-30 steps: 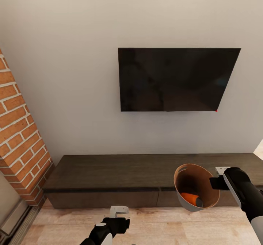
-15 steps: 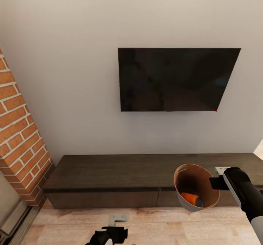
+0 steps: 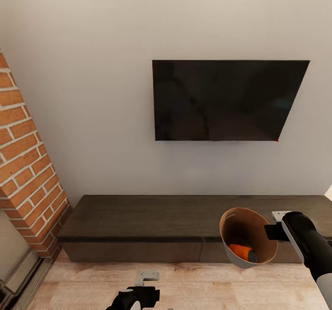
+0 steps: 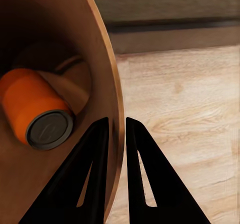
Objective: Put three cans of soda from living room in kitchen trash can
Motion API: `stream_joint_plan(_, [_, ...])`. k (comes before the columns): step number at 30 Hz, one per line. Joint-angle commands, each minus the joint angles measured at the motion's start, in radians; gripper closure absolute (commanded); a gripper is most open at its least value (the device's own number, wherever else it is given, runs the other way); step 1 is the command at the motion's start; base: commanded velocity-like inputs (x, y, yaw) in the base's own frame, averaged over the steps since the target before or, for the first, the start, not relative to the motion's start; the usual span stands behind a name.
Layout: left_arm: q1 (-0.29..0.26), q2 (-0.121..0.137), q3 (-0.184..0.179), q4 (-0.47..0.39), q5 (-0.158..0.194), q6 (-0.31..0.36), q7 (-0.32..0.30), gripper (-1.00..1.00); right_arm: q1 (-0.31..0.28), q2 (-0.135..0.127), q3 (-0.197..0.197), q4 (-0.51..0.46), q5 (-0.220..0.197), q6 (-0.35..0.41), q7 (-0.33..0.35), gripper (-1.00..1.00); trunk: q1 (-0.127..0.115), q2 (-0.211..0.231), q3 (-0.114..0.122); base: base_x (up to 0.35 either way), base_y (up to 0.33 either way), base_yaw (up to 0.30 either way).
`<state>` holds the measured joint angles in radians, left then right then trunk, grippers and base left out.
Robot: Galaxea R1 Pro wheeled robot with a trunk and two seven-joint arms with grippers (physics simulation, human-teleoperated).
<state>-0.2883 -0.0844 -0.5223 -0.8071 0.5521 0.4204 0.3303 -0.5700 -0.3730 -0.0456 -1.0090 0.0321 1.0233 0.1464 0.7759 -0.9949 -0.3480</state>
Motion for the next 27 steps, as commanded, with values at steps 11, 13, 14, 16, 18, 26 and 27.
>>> stream_joint_plan(11, [0.0,0.001,0.009,0.0,-0.001,0.0,-0.002,-1.0,-0.001,0.0,0.0,0.0,-0.017,0.001,0.006,1.0,0.0,0.0,-0.004,0.0,0.0,0.114])
stream_joint_plan(13, [0.0,0.001,0.01,0.001,-0.001,0.0,-0.002,-1.0,-0.001,0.0,0.0,0.0,-0.017,0.001,0.006,1.0,0.0,0.0,-0.004,0.0,0.0,0.014])
stream_joint_plan(14, [0.0,0.001,0.01,0.001,-0.001,0.0,-0.002,-1.0,-0.001,0.0,0.0,0.0,-0.017,0.001,0.005,1.0,0.0,0.0,-0.004,0.0,0.0,0.008])
stream_joint_plan(16, [0.0,0.0,0.01,0.001,-0.002,0.0,-0.001,-1.0,-0.001,0.0,0.0,0.0,-0.017,0.001,0.005,1.0,0.0,0.0,-0.004,0.0,0.0,0.006])
stream_joint_plan(18, [0.0,0.0,0.01,0.002,-0.002,0.0,0.001,-1.0,-0.001,0.0,0.0,0.0,-0.017,0.001,0.005,1.0,0.0,0.0,-0.004,0.0,0.0,0.003])
stream_joint_plan(26, [0.001,0.0,0.01,0.015,-0.002,0.001,0.004,-1.0,-0.001,-0.001,-0.002,0.0,-0.017,0.001,0.005,1.0,0.0,0.0,-0.004,0.0,0.0,0.001])
stream_joint_plan(27, [0.0,0.0,0.011,0.02,-0.002,0.001,0.004,-1.0,-0.001,-0.001,-0.002,0.0,-0.017,0.001,0.005,1.0,0.0,0.0,-0.004,0.0,0.0,0.0])
